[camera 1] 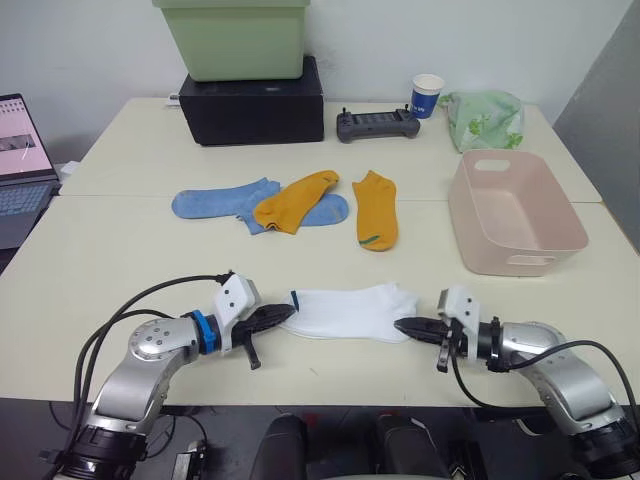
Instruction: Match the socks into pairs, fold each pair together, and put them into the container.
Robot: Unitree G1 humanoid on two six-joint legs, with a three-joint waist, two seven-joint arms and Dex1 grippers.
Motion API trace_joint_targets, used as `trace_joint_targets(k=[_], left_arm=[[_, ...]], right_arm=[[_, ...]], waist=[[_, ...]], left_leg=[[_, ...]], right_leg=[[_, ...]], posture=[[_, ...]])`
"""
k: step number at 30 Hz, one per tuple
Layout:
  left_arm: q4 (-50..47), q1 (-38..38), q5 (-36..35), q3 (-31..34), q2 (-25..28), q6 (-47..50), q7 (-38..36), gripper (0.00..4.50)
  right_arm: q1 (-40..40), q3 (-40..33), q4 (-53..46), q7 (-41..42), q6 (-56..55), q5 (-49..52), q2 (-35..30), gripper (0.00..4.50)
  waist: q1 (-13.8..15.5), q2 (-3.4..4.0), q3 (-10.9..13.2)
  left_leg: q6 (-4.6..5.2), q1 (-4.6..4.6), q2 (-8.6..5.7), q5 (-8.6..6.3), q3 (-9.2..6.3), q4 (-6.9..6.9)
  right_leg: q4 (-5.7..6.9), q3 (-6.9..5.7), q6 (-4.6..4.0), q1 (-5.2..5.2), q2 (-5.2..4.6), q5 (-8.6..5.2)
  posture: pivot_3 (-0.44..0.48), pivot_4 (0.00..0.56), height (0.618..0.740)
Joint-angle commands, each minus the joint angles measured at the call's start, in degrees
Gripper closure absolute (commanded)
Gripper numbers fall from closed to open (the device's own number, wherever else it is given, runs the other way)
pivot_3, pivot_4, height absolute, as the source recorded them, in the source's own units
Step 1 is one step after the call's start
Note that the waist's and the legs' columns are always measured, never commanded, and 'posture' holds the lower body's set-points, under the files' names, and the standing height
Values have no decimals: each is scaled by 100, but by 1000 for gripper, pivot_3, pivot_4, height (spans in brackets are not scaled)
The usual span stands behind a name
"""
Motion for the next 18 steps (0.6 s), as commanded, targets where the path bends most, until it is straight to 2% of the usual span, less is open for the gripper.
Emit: trace_joint_targets(k=[1, 2, 7, 13, 14, 18], left_arm=[[-339, -93, -324, 393, -69, 151, 232, 4106], [-327, -123, -391, 540, -88, 209, 355, 3909], [118, -262, -506, 1380, -289, 232, 1150, 2271], [405, 10, -188, 1695, -479, -44, 1746, 300], [416, 79, -164, 1714, -530, -80, 1814, 33], [386, 304, -46, 1710, -613, -227, 1944, 33]], right_arm=[[-271, -471, -363, -434, 43, 233, 200, 4107], [-357, -581, -343, -613, 41, 212, 275, 3889], [-742, -848, 28, -1258, 56, -69, 475, 2079], [-663, -747, 345, -1398, -181, -387, 568, 0], [-645, -762, 361, -1419, -193, -412, 592, 0], [-615, -820, 341, -1503, -135, -375, 672, 0]], waist=[[-6, 0, 0], [-13, 0, 0], [-10, 0, 0], [-4, 0, 0], [-5, 0, 0], [-6, 0, 0]], left_leg=[[0, 0, 0, 0, 0, 0], [0, 1, 0, 0, 0, 0], [0, 1, 0, 0, -1, -1], [0, -2, -1, 0, 3, -2], [0, -2, -1, 0, 4, -1], [0, -1, -1, 0, 3, -1]], right_leg=[[0, 1, 0, 0, 0, 0], [0, 1, 0, 0, 0, 0], [3, 0, 0, -3, 1, 0], [-2, 3, 0, -4, -7, 0], [-2, 3, 0, -4, -10, 0], [3, 2, -1, -4, -10, 0]], posture=[[0, 150, 740], [0, 150, 740], [0, 150, 740], [0, 150, 740], [0, 150, 740], [0, 150, 740]])
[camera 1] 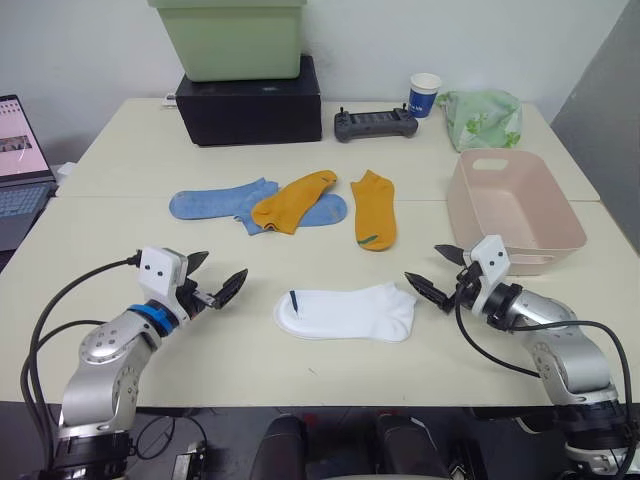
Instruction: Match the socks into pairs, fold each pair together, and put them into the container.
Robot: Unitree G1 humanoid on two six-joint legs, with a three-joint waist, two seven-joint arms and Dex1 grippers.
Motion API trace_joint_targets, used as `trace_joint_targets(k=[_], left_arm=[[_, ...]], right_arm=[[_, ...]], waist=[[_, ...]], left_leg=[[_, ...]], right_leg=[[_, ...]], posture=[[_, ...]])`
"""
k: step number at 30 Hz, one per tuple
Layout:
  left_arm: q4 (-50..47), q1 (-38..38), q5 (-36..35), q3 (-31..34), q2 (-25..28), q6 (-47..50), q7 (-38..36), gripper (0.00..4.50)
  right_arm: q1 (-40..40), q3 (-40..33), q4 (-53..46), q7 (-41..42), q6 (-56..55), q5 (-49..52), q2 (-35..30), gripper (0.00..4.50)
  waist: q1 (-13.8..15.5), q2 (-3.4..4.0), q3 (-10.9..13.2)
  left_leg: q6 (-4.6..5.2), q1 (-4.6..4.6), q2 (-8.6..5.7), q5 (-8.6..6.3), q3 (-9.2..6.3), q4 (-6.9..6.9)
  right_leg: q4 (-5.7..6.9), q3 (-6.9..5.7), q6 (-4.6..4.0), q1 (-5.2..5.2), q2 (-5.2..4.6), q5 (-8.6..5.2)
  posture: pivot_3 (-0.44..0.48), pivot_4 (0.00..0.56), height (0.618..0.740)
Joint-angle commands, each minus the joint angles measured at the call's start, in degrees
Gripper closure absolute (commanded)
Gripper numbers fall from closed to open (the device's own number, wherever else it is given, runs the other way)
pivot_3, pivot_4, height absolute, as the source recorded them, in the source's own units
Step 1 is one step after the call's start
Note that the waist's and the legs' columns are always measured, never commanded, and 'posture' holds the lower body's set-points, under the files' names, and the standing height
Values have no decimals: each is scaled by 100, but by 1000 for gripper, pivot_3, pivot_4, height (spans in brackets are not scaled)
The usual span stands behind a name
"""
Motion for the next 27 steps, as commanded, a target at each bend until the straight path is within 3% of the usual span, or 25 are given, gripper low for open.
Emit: trace_joint_targets(k=[1, 5, 9, 19, 22, 27], left_arm=[[-109, 92, 76, 123, -13, -214, 100, 33], [-448, 163, -307, 41, 49, 176, -175, 33], [-980, 314, -693, -173, 334, 769, -670, 33], [-1497, 291, -783, -389, 468, 1028, -865, 33], [-1495, 282, -733, -403, 478, 1024, -896, 0], [-1588, 329, -627, -543, 613, 886, -1117, 0]], right_arm=[[21, -150, -151, -56, -73, 49, 42, 0], [69, -145, -318, 84, 330, 390, 32, 0], [241, -93, -614, 468, 1481, 1045, -291, 0], [575, 139, -1295, 458, 2935, 1732, -457, 0], [543, 132, -1336, 428, 3071, 1853, -401, 611], [470, -3, -1147, 227, 3062, 1750, -326, 2409]], waist=[[1, 0, 0], [-1, 0, 0], [-2, 0, 0], [-3, 0, 0], [-8, 0, 0], [-4, 0, 0]], left_leg=[[0, 0, 1, 0, -1, 0], [0, -1, 0, 0, -1, 0], [0, -1, 1, 0, -1, -1], [0, 1, 1, 0, -2, -2], [0, 2, 0, 0, -2, -2], [0, 1, -1, 0, -1, -2]], right_leg=[[0, 0, 0, 0, 0, 0], [0, -1, 0, 0, 0, 0], [0, -1, 0, 0, 0, 0], [-2, -1, 1, 1, 7, -1], [-2, 0, 1, 0, 10, 0], [-2, 0, 1, 0, 13, -1]], posture=[[0, 150, 740], [0, 150, 740], [0, 150, 740], [0, 150, 740], [0, 150, 740], [0, 150, 740]])
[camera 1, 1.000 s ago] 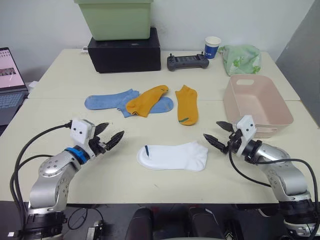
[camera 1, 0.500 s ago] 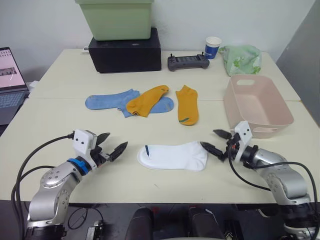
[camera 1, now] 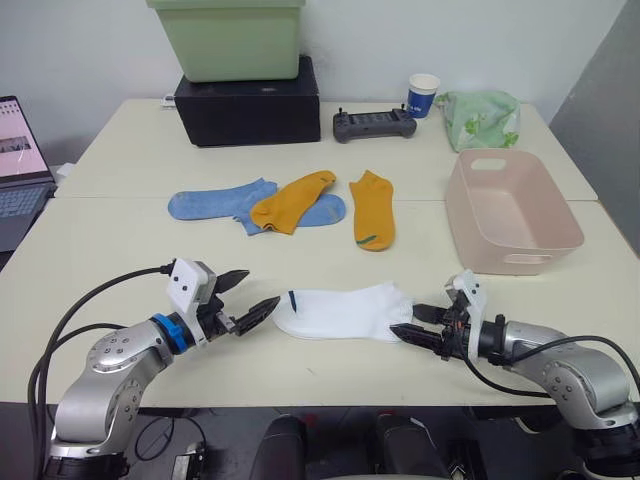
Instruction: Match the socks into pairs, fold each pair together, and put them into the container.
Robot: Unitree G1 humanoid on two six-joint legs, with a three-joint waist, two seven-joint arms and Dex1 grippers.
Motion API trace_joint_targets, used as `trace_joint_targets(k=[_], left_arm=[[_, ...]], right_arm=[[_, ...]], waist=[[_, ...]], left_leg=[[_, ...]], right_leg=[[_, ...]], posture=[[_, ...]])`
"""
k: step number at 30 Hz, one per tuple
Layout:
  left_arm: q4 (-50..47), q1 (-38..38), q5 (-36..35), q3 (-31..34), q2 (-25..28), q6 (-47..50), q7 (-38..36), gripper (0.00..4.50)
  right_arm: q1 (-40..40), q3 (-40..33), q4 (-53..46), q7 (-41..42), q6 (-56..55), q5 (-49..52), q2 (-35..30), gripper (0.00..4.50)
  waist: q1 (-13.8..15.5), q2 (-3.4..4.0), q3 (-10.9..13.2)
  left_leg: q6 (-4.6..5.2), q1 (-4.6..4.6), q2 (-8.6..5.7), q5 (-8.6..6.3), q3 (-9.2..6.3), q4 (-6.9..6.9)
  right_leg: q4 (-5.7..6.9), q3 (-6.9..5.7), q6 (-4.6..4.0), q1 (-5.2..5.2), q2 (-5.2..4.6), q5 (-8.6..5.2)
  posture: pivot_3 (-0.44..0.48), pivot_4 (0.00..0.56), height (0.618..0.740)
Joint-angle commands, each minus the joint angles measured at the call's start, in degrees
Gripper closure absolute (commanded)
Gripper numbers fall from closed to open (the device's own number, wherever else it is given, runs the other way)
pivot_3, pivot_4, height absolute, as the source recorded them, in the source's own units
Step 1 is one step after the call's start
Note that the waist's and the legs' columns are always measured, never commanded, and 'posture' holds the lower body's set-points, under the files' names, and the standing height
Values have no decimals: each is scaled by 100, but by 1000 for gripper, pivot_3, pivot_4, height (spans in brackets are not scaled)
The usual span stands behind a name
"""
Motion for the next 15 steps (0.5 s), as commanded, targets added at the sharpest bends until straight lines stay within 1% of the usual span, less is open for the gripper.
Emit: trace_joint_targets(k=[1, 4, 5, 6, 8, 10, 13, 15], left_arm=[[-302, -13, 3, -74, 76, -137, -103, 0], [-421, -201, -62, -184, 87, -50, -134, 0], [-458, -288, -86, -262, 85, -10, -168, 0], [-476, -342, -98, -314, 83, 15, -193, 0], [-465, -505, -57, -501, 112, 30, -290, 0], [-378, -666, 176, -839, 225, -137, -526, 0], [-48, -1097, 456, -1366, 107, -405, -731, 0], [196, -1431, 599, -1675, -68, -518, -792, 409]], right_arm=[[-74, -191, 48, -142, -19, 80, 94, 2748], [-135, -349, 149, -103, 90, 192, 28, 3797], [-164, -405, 169, -74, 141, 245, -3, 4224], [-184, -438, 178, -59, 174, 281, -21, 4466], [-252, -532, 230, 7, 260, 390, -106, 4466], [-307, -574, 307, 163, 258, 397, -277, 4466], [-366, -595, 481, 452, 190, 386, -549, 4466], [-422, -543, 579, 616, 117, 337, -688, 4500]], waist=[[0, 0, 0], [2, 0, 0], [2, 0, 0], [3, 0, 0], [3, 0, 0], [4, 0, 0], [13, 0, 0], [17, 0, 0]], left_leg=[[0, 0, 1, 0, 1, 0], [0, -1, 0, 0, 1, 0], [0, -2, 0, 0, 1, 1], [0, -2, 0, 0, 1, 1], [0, -2, -1, 0, 1, 1], [0, -2, -3, 0, 2, 1], [0, -1, -8, 0, 6, 1], [0, -2, -11, 0, 5, 2]], right_leg=[[0, 1, 0, 0, 0, 0], [0, 1, 0, 0, -1, 0], [0, 0, 0, 0, -1, 0], [0, 0, 0, 0, -1, 0], [-1, 0, 0, 0, -1, 0], [-1, 1, 0, 0, -1, 0], [-2, 0, 0, 1, -1, 0], [-3, -1, 0, 1, 1, 0]], posture=[[0, 150, 740], [0, 150, 740], [0, 150, 740], [0, 150, 740], [0, 150, 740], [0, 150, 740], [0, 150, 740], [0, 150, 740]])
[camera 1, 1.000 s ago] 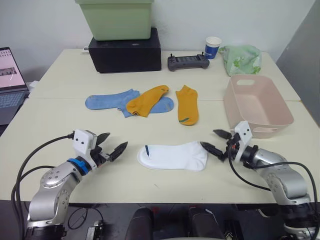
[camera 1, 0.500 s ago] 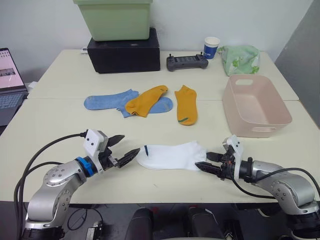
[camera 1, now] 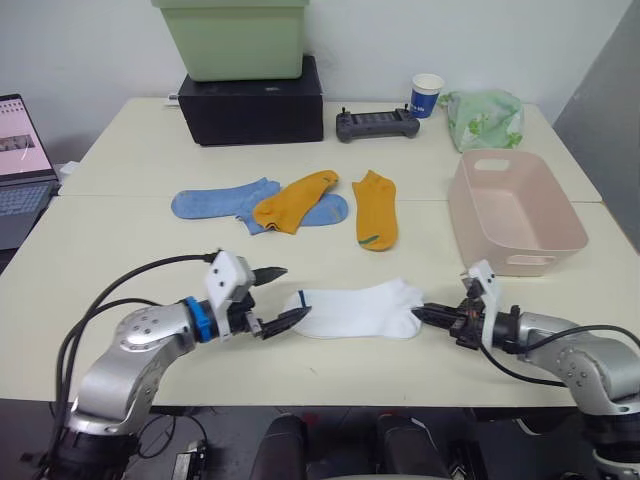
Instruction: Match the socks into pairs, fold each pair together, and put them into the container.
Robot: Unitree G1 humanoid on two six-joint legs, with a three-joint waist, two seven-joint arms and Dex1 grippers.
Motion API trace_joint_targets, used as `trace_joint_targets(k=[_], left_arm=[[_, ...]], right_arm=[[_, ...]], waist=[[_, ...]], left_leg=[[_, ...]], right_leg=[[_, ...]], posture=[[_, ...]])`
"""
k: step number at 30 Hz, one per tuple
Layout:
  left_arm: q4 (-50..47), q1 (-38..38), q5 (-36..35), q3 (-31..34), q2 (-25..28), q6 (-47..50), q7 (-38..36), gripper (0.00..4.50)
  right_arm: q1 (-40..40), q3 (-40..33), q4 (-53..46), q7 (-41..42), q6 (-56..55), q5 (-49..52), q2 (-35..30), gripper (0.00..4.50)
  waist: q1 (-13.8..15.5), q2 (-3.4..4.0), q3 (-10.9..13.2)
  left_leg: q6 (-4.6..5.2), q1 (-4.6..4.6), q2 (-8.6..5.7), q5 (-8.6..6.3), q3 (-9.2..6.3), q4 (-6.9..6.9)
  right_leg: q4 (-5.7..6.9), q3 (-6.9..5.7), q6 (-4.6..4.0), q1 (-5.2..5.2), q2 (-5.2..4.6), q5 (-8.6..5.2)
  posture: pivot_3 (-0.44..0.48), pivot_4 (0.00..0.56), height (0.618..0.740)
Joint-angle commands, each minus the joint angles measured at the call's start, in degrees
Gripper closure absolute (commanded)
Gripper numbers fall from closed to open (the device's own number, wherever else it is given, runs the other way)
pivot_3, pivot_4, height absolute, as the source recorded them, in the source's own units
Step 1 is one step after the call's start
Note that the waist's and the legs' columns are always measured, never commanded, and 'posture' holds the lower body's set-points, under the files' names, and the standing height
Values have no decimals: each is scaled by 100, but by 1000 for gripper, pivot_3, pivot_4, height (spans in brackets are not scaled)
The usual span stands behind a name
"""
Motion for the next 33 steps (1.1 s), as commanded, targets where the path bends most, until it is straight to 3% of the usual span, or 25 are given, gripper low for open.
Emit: trace_joint_targets(k=[1, 12, 18, 25, 33], left_arm=[[252, -430, 223, -417, -227, -278, -150, 638], [1483, -994, 1140, -1644, -918, -731, -315, 4388], [2020, -1163, 1713, -1900, -1155, -832, -55, 4471], [1806, -987, 1627, -1862, -1037, -585, -199, 4471], [1337, -830, 1113, -1282, -843, -97, -294, 4471]], right_arm=[[-109, -48, 52, 318, -157, 35, -189, 4500], [-229, 24, 51, 508, -231, 34, -222, 4500], [-447, -29, -217, 697, -15, 519, -104, 4500], [-956, 42, -545, 223, 629, 1559, 692, 4500], [-1306, 659, -262, -39, 576, 1403, 1364, 4500]], waist=[[3, 0, 0], [-15, 0, 0], [0, 0, 0], [-8, 4, -3], [-24, 4, -3]], left_leg=[[0, 0, -1, 0, 0, 0], [0, 0, -5, 0, -1, 1], [1, 0, -6, 0, 0, 4], [1, 2, -1, 0, -6, 4], [1, 2, 4, 0, -6, 3]], right_leg=[[0, -1, 0, 1, 0, 0], [2, 1, -1, -2, 12, 0], [3, 0, 0, 2, 7, 0], [6, -1, 0, 4, 8, 0], [7, -2, 0, 1, 8, 0]], posture=[[0, 150, 740], [0, 150, 740], [0, 150, 740], [0, 150, 740], [0, 150, 740]])
